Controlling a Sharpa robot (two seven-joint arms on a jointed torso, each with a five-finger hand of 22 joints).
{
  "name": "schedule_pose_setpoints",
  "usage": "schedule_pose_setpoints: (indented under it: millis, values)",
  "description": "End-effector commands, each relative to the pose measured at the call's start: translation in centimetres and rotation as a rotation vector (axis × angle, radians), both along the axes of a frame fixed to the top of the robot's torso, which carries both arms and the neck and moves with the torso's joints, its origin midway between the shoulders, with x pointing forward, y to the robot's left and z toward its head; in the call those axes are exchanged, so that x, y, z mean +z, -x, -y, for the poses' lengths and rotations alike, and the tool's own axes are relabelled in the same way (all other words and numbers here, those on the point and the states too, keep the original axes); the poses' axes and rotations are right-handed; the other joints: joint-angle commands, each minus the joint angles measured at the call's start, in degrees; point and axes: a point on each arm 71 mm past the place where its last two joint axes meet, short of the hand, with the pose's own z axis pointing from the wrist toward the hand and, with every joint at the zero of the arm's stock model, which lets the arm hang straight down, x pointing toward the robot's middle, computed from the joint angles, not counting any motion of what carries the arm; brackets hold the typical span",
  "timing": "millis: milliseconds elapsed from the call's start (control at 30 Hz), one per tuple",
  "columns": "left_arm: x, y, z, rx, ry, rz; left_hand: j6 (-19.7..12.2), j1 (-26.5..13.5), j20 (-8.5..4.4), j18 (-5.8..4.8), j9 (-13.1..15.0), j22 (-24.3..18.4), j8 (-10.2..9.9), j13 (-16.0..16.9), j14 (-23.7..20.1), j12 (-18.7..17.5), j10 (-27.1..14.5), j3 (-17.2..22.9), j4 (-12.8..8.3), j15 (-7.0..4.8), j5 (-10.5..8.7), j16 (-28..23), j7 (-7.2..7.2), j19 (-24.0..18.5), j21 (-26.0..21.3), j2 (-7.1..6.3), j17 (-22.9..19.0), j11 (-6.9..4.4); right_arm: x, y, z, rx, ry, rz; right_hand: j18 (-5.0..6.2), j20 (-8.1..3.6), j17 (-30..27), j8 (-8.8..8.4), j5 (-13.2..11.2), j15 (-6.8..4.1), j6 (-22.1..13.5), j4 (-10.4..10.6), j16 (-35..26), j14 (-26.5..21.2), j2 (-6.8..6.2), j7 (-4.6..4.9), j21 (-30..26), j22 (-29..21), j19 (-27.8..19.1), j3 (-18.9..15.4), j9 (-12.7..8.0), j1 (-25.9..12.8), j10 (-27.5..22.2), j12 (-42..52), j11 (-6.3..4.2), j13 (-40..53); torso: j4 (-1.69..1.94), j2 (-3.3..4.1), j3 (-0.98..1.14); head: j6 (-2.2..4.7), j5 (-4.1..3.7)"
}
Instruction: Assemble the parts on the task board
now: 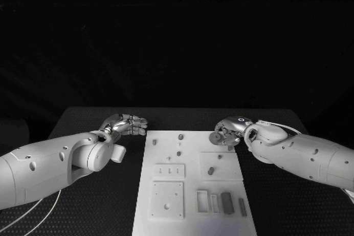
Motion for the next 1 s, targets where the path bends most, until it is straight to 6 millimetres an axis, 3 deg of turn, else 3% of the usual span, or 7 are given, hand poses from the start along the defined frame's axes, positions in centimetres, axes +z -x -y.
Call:
schedule_pose_setpoints:
  millis: [33,333,500,1000]
  values:
    - [0.1,0.0,0.3,-0.014,0.006,0.0,0.3,0.4,0.06,0.57,0.1,0.0,-0.3,0.1,0.0,-0.3,0.3,-0.1,-0.1,0.0,0.11,-0.3,0.09,0.3,-0.1,-0.05,0.1,0.11,-0.3,0.1,0.0,0.012,0.006,-0.017,1.11,-0.16,-0.2,0.25,0.0,-0.07,1.3,-0.6,0.4,-0.4,1.44,0.74,0.3,1.2,-0.2,-0.1,0.2,0.0,-2.4,0.4,-0.31,-0.3,-0.07,-0.08,-0.02,-0.14,-0.02]
    - [0.0,0.0,0.2,-0.012,0.0,-0.004,0.3,0.4,0.08,0.54,0.1,0.0,-0.4,0.1,0.0,-0.3,0.3,-0.1,-0.1,0.02,0.1,-0.4,0.1,0.3,-0.2,-0.14,0.1,0.12,-0.4,0.0,-0.3,0.014,0.013,-0.027,1.11,-0.1,-0.7,0.96,0.0,-0.39,2.8,-2.1,1.0,-0.5,4.32,0.32,0.8,1.2,-0.5,-0.1,0.4,-0.6,-2.7,1.2,-0.68,-1.2,-0.15,-0.08,0.01,-0.26,-0.05]
    - [0.0,0.0,0.3,-0.011,-0.001,-0.007,0.3,0.4,0.08,0.53,0.1,0.0,-0.4,0.1,0.0,-0.4,0.3,-0.1,-0.1,0.02,0.1,-0.4,0.1,0.3,-0.2,-0.17,0.1,0.13,-0.4,0.0,-0.6,0.018,0.019,-0.021,1.11,-0.1,-1.0,1.32,0.0,-0.61,3.6,-2.5,1.3,-0.6,4.81,0.05,1.1,1.1,-0.6,-0.1,0.6,-0.9,-2.7,1.5,-0.94,-1.6,-0.09,-0.09,0.04,-0.43,-0.08]
    - [0.0,0.1,0.3,-0.014,-0.017,0.0,0.2,0.4,0.11,0.49,0.1,-0.1,-0.5,0.1,-0.1,-0.5,0.2,-0.1,0.0,0.07,0.1,-0.5,0.14,0.2,-0.3,-0.3,0.1,0.17,-1.9,0.5,-1.3,0.061,0.113,0.027,1.11,-0.45,-1.6,1.3,0.0,-0.88,4.1,-3.0,2.2,-0.3,1.21,-0.19,1.8,1.1,-0.1,0.2,0.5,0.1,-2.4,2.6,-1.19,-2.7,-0.14,-0.13,0.0,-0.58,-0.05]
